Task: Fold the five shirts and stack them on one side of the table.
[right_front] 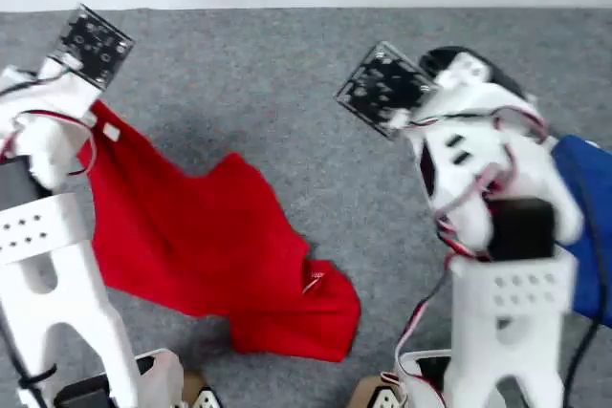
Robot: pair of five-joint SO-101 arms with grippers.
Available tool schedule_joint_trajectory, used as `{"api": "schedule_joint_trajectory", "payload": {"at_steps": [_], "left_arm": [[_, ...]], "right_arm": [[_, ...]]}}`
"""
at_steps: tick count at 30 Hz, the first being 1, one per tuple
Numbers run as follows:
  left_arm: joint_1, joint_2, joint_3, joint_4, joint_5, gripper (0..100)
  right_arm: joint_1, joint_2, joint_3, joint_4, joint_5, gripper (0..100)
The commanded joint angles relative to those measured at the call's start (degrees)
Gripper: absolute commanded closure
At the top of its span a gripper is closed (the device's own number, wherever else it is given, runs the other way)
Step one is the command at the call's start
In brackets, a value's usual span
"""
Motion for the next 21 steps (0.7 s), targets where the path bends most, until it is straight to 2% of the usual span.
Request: {"api": "schedule_joint_trajectory", "payload": {"at_steps": [1, 4, 5, 10, 15, 21], "left_arm": [[2.37, -0.35, 8.31, -12.66, -1.14, 100], [3.08, -0.35, 12.44, -12.48, -5.1, 100], [2.99, -0.44, 13.93, -12.48, -5.36, 100], [-0.35, -0.62, 21.58, -12.48, -5.36, 100], [-6.95, -0.97, 26.51, -11.96, -5.36, 100], [-11.43, -0.97, 27.03, -6.33, -5.45, 100]], "right_arm": [[-1.71, -0.84, 10.02, -12.79, 0.26, 98.8], [-3.47, -0.31, 16.18, -17.54, -0.53, 98.8], [-4.26, 0.66, 17.49, -18.15, -2.9, 98.8], [-5.23, 12.26, 15.03, -16.31, -21.19, 98.8], [-8.4, 30.9, -0.26, -7.52, -32.62, 98.8], [-15.69, 51.21, -23.21, 3.38, -35.69, 95.9]]}}
